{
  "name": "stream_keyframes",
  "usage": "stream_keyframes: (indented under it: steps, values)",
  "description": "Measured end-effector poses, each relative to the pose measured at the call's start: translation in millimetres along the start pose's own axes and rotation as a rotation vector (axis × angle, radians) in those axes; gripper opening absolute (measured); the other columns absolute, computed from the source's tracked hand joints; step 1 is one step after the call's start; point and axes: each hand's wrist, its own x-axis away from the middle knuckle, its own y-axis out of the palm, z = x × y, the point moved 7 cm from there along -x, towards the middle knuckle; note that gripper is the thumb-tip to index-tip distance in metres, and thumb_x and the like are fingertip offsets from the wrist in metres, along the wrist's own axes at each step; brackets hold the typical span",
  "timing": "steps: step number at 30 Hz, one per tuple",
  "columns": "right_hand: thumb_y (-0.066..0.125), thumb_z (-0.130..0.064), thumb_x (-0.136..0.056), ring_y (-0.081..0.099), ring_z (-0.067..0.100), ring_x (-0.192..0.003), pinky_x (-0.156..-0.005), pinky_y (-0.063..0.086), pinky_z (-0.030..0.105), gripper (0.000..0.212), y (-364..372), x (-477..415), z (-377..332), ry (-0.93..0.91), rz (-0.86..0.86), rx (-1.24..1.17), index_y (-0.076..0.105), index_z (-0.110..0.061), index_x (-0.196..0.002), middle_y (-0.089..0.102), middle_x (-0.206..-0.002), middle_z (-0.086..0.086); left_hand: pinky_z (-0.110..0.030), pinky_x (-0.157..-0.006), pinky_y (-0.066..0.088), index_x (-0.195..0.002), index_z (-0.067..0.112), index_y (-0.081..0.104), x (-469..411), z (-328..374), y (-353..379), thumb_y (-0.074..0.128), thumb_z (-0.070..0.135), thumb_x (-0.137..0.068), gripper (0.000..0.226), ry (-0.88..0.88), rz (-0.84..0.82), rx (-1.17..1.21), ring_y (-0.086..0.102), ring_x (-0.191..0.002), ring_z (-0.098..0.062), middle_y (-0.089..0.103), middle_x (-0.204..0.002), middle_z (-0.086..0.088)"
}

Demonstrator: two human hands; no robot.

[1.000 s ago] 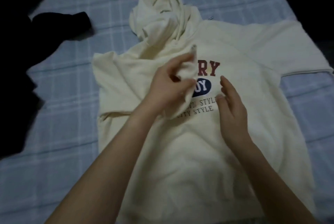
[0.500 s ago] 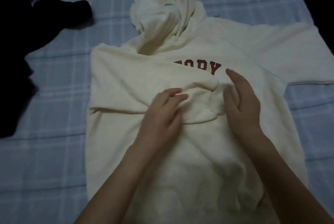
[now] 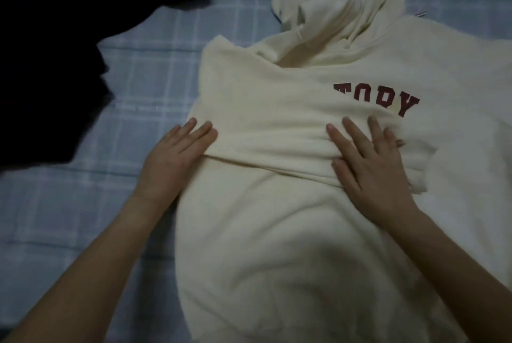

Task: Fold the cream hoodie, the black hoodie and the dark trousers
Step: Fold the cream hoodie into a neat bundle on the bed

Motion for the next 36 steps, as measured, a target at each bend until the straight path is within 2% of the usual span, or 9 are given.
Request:
stream_keyframes:
  steps: [3, 6, 9, 12, 22, 25, 29, 33, 36]
  values:
    - [0.025, -0.046, -0.102, 0.014, 0.034, -0.152, -0.122, 0.010, 0.050, 0.056, -3, 3, 0, 0.007, -0.057, -0.013, 0.022, -0.035, -0.157, 0.028, -0.162, 0.002, -0.043, -0.115, 0.021, -0.136, 0.011, 0.054, -1, 0, -1, 0.045, -0.005, -0.080, 0.059, -0.002, -0.108, -0.002, 0.048, -0.133, -0.035, 0.052, -0.143, -0.011]
    - [0.027, -0.043, -0.101, 0.024, 0.031, -0.149, -0.121, 0.016, 0.052, 0.056, -24, -10, -12, 0.028, 0.018, -0.068, 0.031, -0.028, -0.155, 0.034, -0.160, 0.004, -0.050, -0.114, 0.024, -0.132, 0.009, 0.059, -28, 28, -33, 0.038, 0.019, -0.089, 0.049, 0.003, -0.034, -0.024, 0.053, -0.129, -0.034, 0.055, -0.140, -0.014]
    - [0.026, -0.045, -0.101, 0.021, 0.028, -0.151, -0.121, 0.011, 0.054, 0.056, -24, -23, -9, 0.067, 0.041, 0.034, 0.030, -0.030, -0.155, 0.031, -0.161, 0.001, -0.049, -0.120, 0.015, -0.150, 0.019, 0.036, -64, 68, -28, 0.031, 0.037, -0.098, 0.056, 0.061, -0.077, 0.000, 0.029, -0.146, -0.025, 0.032, -0.158, -0.006]
    - [0.020, -0.048, -0.103, 0.018, 0.027, -0.152, -0.122, 0.011, 0.052, 0.056, -6, -22, 12, 0.095, 0.002, 0.091, 0.027, -0.033, -0.156, 0.029, -0.162, -0.001, -0.048, -0.120, 0.006, -0.154, 0.029, 0.024, -89, 64, 14, 0.024, 0.049, -0.100, 0.058, 0.041, -0.179, -0.025, 0.015, -0.150, -0.022, 0.019, -0.163, -0.003]
    - [0.027, -0.047, -0.101, 0.023, 0.027, -0.150, -0.122, 0.014, 0.048, 0.055, 5, -22, 16, 0.092, -0.007, 0.037, 0.031, -0.033, -0.154, 0.032, -0.160, -0.003, -0.052, -0.117, 0.016, -0.152, 0.029, 0.029, -93, 50, 33, 0.028, 0.048, -0.096, 0.060, -0.052, -0.275, -0.020, 0.022, -0.148, -0.025, 0.023, -0.161, -0.007]
    - [0.030, -0.048, -0.101, 0.022, 0.024, -0.150, -0.122, 0.013, 0.046, 0.055, 3, -25, 14, 0.055, -0.003, -0.055, 0.035, -0.032, -0.153, 0.035, -0.159, -0.004, -0.050, -0.117, 0.016, -0.146, 0.020, 0.040, -103, 65, 18, 0.028, 0.042, -0.089, 0.062, -0.126, -0.334, -0.075, 0.037, -0.140, -0.030, 0.037, -0.154, -0.014]
    - [0.046, -0.027, -0.098, 0.040, 0.023, -0.140, -0.119, 0.026, 0.032, 0.046, -41, -15, 39, -0.030, 0.171, -0.357, 0.054, -0.012, -0.141, 0.050, -0.147, 0.007, -0.052, -0.110, 0.028, -0.136, 0.012, 0.052, -141, 129, 0, 0.036, 0.033, -0.090, 0.054, -0.061, -0.149, 0.020, 0.050, -0.128, -0.031, 0.052, -0.142, -0.015]
    - [0.050, -0.012, -0.096, 0.052, 0.020, -0.126, -0.111, 0.037, 0.029, 0.037, -91, 47, 146, 0.302, 0.508, -0.522, 0.057, -0.009, -0.132, 0.058, -0.134, 0.007, -0.051, -0.112, 0.026, -0.142, 0.010, 0.048, -182, 237, 11, 0.036, 0.029, -0.093, 0.054, 0.085, -0.061, 0.156, 0.042, -0.136, -0.034, 0.046, -0.148, -0.015]
    - [0.053, -0.013, -0.097, 0.061, 0.015, -0.110, -0.097, 0.048, 0.024, 0.032, -100, 99, 242, 0.693, 0.559, -0.743, 0.057, -0.021, -0.129, 0.062, -0.125, 0.001, -0.050, -0.116, 0.021, -0.146, 0.014, 0.043, -220, 319, 28, 0.034, 0.033, -0.096, 0.055, 0.161, -0.063, 0.215, 0.036, -0.141, -0.031, 0.042, -0.152, -0.009]
